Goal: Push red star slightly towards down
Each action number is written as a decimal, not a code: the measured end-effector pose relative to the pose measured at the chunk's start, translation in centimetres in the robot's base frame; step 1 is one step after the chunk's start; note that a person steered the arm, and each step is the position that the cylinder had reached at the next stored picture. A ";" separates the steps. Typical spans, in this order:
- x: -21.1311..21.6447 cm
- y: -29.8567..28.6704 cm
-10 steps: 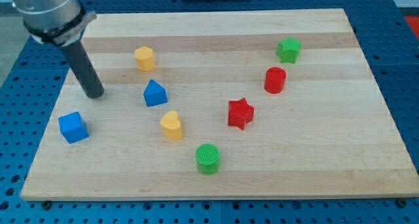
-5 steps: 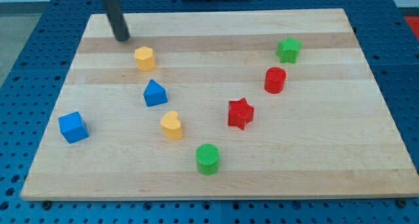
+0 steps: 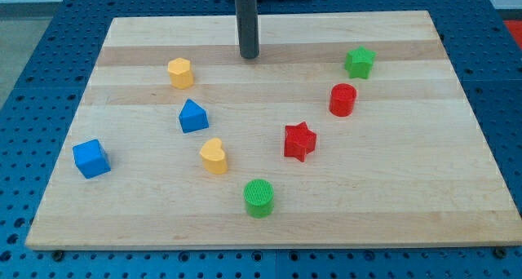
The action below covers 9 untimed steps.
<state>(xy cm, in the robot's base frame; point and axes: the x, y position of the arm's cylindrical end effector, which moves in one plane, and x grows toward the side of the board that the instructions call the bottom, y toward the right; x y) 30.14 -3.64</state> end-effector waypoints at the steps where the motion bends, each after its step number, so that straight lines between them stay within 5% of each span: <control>1: 1.7 0.0; 4: 10.0 4.6; 9: 17.9 6.9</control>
<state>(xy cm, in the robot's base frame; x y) 47.99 3.29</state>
